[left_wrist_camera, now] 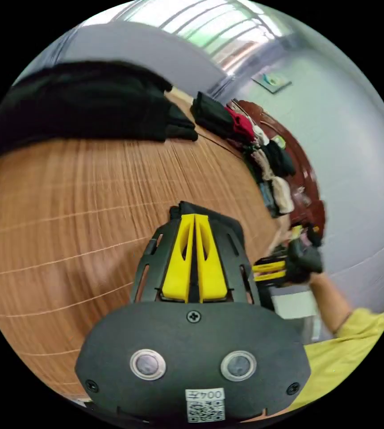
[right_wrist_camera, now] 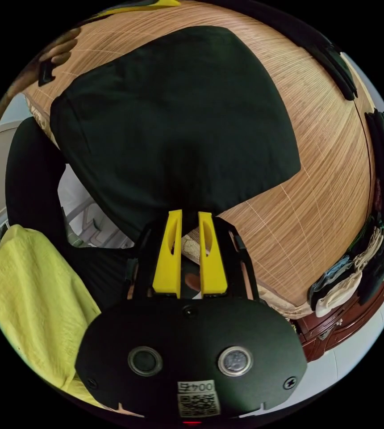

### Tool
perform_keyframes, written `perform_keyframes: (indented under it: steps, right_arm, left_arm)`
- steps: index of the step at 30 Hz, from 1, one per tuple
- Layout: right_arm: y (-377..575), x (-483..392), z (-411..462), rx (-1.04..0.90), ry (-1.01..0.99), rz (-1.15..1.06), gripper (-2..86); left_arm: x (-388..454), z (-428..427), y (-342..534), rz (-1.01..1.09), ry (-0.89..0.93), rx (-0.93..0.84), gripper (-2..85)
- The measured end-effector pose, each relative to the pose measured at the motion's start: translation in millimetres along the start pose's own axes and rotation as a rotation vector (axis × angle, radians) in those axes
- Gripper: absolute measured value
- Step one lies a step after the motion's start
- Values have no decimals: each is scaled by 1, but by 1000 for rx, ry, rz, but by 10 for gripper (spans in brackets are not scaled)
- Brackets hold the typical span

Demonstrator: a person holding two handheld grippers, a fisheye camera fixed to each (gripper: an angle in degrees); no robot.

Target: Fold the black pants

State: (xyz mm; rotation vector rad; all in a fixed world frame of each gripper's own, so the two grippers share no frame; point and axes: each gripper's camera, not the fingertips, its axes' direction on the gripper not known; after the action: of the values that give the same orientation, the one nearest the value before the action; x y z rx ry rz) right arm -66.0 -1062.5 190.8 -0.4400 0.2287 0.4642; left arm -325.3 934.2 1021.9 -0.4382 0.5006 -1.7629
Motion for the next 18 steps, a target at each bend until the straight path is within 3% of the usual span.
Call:
perform_keyframes:
  steps: [2,10,18]
  right_arm:
    - [-6,4,-6,3,-15,-3,57]
    - [-21,19,-20,-2,-65,-33,61]
    - [-31,25,-29,-23,-59,-58,60]
  left_arm:
    - [-54,24,-39,-184,199,-131,87]
    - [-129,87,-96,-377,431,-384,114]
    - [-148,108,-127,-419,463,-422,89]
